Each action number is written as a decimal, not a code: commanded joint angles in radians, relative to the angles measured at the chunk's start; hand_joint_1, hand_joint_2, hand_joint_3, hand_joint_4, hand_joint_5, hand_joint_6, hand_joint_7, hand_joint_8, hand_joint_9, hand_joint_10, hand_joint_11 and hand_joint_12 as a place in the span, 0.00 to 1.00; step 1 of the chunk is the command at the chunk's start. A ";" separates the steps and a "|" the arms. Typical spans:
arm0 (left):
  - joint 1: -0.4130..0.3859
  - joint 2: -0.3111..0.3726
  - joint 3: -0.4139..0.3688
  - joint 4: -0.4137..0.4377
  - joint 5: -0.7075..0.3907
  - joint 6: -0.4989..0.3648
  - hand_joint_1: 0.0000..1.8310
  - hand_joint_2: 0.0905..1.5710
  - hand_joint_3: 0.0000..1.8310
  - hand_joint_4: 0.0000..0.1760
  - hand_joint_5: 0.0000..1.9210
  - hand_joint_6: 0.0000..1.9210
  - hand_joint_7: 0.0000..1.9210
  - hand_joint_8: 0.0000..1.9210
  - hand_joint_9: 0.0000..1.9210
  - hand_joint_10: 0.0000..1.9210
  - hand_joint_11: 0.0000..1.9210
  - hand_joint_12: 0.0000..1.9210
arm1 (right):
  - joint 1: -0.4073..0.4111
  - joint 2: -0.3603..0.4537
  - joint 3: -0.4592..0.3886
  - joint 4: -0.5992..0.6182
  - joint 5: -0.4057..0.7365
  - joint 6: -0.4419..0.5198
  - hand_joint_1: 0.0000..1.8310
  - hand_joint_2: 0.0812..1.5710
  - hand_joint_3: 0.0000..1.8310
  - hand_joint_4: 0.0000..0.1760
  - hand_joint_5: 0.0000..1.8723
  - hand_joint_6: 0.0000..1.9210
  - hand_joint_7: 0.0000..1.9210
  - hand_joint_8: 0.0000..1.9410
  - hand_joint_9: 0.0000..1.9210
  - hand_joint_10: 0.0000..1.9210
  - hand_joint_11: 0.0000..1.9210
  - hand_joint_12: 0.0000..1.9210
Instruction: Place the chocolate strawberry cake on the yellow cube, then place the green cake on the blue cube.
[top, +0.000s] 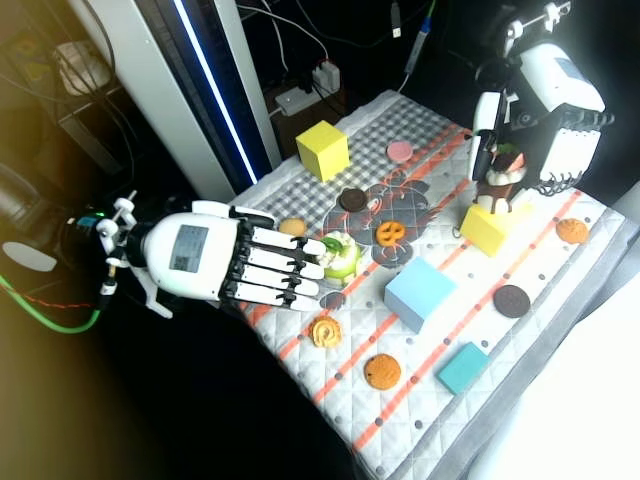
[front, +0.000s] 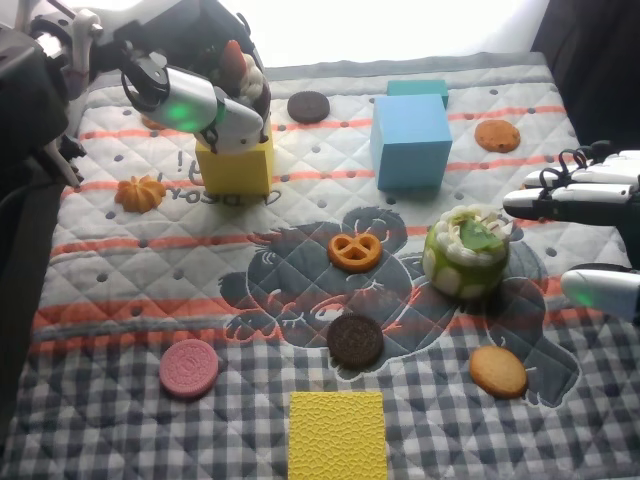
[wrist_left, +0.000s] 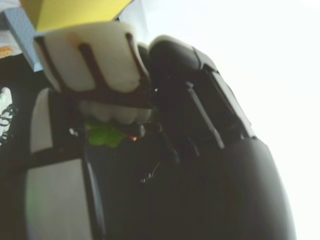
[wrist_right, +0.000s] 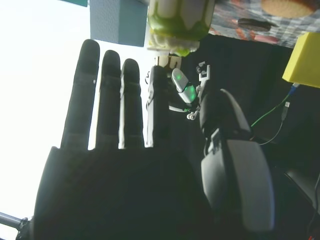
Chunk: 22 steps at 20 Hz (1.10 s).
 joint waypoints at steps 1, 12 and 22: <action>-0.015 0.001 0.010 0.002 -0.116 -0.006 0.70 0.66 0.00 0.00 0.62 0.19 0.54 0.59 0.53 0.54 0.47 0.78 | 0.011 -0.002 0.004 0.016 0.118 0.008 0.12 0.85 0.00 0.48 0.21 0.00 0.19 0.00 0.22 0.00 0.21 0.12; 0.014 -0.006 0.017 -0.035 -0.128 -0.006 0.70 0.66 0.00 0.00 0.58 0.26 0.57 0.54 0.58 0.46 0.50 0.76 | 0.011 -0.004 0.004 0.014 0.118 0.009 0.09 0.84 0.00 0.64 0.20 0.00 0.19 0.00 0.21 0.00 0.12 0.31; 0.026 -0.005 0.017 -0.046 -0.132 -0.006 0.55 0.59 0.00 0.00 0.49 0.00 0.56 0.07 0.51 0.45 0.44 0.73 | 0.011 -0.005 0.004 0.014 0.118 0.009 0.10 0.86 0.00 0.67 0.19 0.00 0.18 0.00 0.20 0.00 0.11 0.32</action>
